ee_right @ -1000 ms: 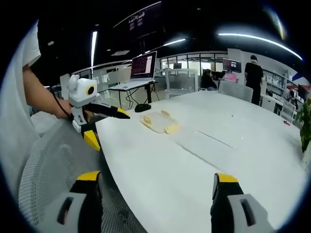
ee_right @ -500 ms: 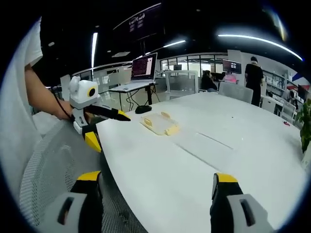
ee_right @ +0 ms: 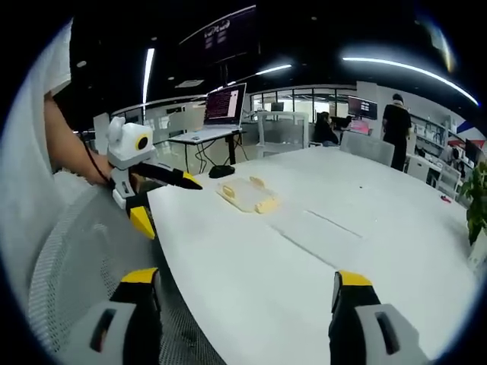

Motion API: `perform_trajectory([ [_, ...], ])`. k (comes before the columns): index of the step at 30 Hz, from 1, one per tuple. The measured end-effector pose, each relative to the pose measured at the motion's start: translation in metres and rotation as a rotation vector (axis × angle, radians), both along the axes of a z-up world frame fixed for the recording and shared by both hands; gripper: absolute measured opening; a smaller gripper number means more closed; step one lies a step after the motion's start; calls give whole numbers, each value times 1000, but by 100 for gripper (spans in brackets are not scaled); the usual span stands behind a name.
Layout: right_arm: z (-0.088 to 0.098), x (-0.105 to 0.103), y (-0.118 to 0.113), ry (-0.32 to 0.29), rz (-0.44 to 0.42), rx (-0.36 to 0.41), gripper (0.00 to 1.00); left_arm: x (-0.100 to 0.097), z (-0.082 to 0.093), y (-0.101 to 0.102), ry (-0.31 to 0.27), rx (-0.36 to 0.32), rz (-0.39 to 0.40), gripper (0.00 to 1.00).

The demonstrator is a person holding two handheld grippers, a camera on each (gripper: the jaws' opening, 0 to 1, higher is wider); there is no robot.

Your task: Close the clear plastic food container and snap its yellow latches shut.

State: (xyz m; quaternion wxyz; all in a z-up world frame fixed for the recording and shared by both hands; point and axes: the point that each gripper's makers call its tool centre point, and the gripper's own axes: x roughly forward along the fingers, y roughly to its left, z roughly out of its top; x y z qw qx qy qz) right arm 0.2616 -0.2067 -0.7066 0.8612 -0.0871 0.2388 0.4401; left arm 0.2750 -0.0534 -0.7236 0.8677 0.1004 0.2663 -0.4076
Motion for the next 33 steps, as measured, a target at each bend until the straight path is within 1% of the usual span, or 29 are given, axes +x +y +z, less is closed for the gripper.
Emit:
perform_trajectory([
  [3, -2, -2, 2, 9, 11, -6, 93, -1, 0, -1, -5, 15, -13, 95],
  [5, -4, -3, 3, 13, 26, -18, 92, 0, 5, -2, -33, 9, -20, 94],
  [9, -4, -3, 5, 18, 39, -19, 92, 1, 6, 1, -30, 12, -7, 94],
  [12, -4, -1, 6, 24, 38, -18, 93, 5, 13, 1, -33, -9, -2, 94],
  [13, -4, 0, 6, 13, 47, -30, 92, 6, 15, 1, -40, -12, -2, 94],
  [15, -5, 0, 7, 24, 60, -44, 87, 7, 18, 1, -41, -13, -2, 94],
  [18, -2, 8, 8, 16, 63, -41, 86, 10, 21, 3, -51, -13, -15, 93],
  [21, -2, 12, 11, 18, 74, -41, 86, 12, 18, 5, -45, -7, -22, 92],
  [24, -4, 15, 14, 13, 89, -61, 86, 14, 15, 7, -39, 4, -28, 92],
  [28, -3, 21, 15, 18, 90, -55, 86, 16, 14, 7, -36, 0, -35, 91],
  [33, -3, 27, 20, 17, 117, -68, 85, 20, 13, 7, -36, 10, -46, 90],
])
